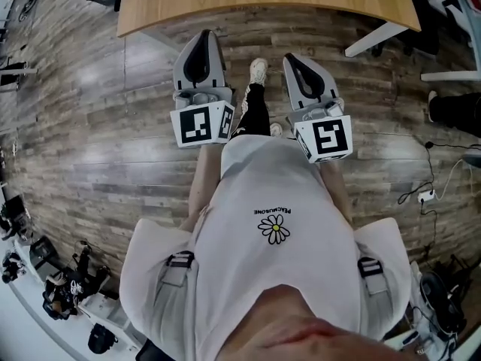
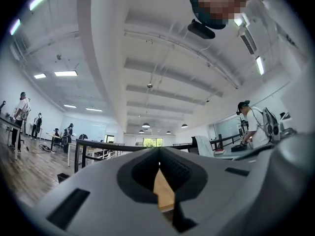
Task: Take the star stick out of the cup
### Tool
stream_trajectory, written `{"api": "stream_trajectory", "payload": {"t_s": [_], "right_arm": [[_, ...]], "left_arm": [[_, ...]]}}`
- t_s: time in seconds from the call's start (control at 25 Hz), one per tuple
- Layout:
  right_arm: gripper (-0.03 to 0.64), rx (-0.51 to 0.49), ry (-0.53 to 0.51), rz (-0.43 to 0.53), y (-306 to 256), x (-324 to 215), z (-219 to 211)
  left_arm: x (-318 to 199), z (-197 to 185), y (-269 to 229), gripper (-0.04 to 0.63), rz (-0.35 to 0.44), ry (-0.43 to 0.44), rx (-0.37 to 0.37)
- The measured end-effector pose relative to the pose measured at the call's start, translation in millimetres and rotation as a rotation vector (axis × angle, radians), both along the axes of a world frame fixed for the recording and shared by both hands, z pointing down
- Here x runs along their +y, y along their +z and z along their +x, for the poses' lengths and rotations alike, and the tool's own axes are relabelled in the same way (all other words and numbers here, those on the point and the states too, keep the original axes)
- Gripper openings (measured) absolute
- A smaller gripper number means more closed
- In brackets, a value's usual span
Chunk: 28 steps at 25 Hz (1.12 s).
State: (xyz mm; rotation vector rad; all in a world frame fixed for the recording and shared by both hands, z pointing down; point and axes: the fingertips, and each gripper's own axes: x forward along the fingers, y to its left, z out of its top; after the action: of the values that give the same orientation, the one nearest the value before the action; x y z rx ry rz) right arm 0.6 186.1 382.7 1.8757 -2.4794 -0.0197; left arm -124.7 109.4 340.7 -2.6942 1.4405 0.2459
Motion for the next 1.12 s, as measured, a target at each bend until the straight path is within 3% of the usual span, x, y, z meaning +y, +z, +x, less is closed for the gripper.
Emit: {"api": "stream_trajectory", "payload": {"t_s": [0.2,0.6,1.12], "right_arm": [[0.009,-0.021,0.034,-0.004,-2,-40,19],[0.009,-0.049,0.074,-0.060,3,-170,60],[0.009,0.067,0.068,-0.021,-40,-347,72]], "left_arm": [[-43,19,6,0.015,-0.027,0.023,0.009],[-165,56,1,0.015,-0.037,0.067,0.046],[-319,126,-35,0.015,0.011,0.236,0.134]]}}
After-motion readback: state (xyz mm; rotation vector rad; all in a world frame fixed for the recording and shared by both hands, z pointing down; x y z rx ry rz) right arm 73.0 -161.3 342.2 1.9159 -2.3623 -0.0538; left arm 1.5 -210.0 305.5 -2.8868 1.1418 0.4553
